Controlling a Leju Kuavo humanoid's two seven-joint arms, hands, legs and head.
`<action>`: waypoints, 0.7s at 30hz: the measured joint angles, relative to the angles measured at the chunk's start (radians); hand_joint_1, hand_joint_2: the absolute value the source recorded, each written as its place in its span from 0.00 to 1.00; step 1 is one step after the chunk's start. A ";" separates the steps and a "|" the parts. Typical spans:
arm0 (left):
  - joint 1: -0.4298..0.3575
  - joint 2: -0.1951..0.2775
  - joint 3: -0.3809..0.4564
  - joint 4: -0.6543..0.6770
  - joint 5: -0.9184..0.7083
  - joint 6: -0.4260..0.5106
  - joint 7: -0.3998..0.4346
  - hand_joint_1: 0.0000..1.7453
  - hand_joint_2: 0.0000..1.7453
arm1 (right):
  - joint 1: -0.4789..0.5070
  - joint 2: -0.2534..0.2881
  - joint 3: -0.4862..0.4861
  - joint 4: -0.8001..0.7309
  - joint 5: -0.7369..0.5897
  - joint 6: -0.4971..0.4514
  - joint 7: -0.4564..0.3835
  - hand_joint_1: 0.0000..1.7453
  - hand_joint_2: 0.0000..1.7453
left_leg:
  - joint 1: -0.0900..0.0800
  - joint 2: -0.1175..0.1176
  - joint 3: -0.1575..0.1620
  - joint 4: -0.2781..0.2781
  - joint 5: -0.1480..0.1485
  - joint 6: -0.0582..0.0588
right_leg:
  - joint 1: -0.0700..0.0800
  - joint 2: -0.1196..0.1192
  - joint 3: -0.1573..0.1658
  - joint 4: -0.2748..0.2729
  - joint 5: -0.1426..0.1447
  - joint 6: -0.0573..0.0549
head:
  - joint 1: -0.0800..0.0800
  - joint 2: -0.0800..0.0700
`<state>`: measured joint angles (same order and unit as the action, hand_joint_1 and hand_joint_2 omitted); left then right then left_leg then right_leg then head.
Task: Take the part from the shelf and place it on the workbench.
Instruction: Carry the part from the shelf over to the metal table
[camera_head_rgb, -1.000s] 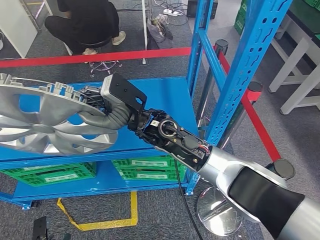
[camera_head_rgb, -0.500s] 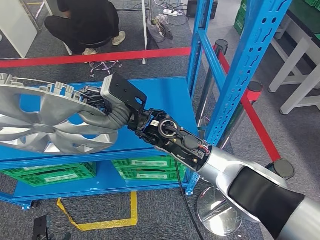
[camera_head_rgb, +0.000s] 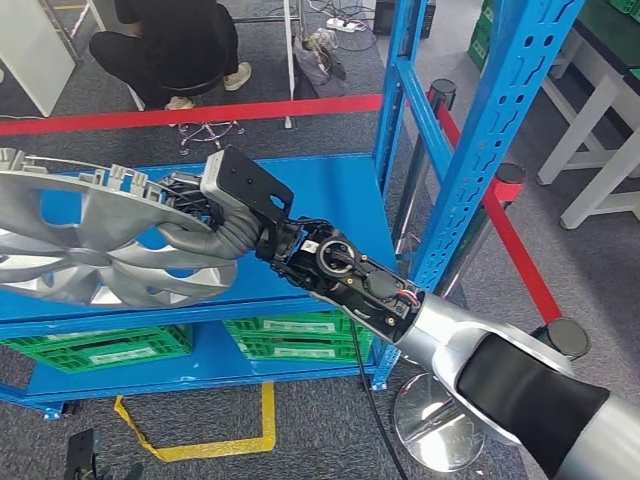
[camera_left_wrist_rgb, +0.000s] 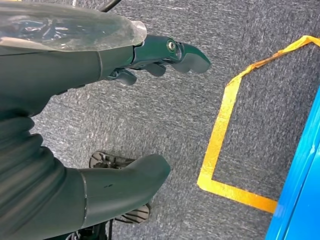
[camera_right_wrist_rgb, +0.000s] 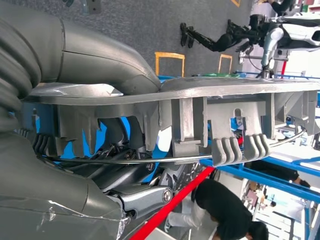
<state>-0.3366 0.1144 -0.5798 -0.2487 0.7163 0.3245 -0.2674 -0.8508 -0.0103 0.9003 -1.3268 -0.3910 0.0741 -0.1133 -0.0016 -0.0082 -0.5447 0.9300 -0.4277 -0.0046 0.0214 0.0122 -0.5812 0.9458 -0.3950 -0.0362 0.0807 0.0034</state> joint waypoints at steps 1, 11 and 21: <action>0.000 0.000 0.000 0.000 0.000 -0.001 0.000 0.00 1.00 | 0.000 0.000 0.000 0.000 0.000 0.000 0.000 1.00 1.00 | 0.000 0.000 0.000 0.000 0.000 0.000 | 0.000 0.000 0.000 0.000 0.000 0.000 | 0.000 0.000; -0.001 0.000 0.000 0.000 0.006 -0.003 -0.003 0.00 1.00 | 0.000 0.000 0.000 0.000 0.001 -0.001 0.000 1.00 1.00 | 0.000 0.000 0.000 0.000 0.000 0.000 | 0.000 0.000 0.000 0.000 0.000 0.000 | 0.000 0.000; -0.001 0.000 0.000 0.000 0.017 0.005 -0.007 0.00 1.00 | -0.002 0.001 0.000 0.000 -0.006 -0.002 0.000 1.00 1.00 | 0.000 0.000 0.000 0.000 0.000 0.000 | 0.000 0.000 0.000 0.000 0.000 0.000 | 0.000 0.000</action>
<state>-0.3376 0.1144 -0.5798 -0.2487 0.7332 0.3292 -0.2740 -0.8526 -0.0096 0.8999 -1.3268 -0.3967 0.0724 -0.1133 -0.0016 -0.0083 -0.5448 0.9300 -0.4277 -0.0046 0.0214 0.0121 -0.5811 0.9458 -0.3950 -0.0362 0.0807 0.0034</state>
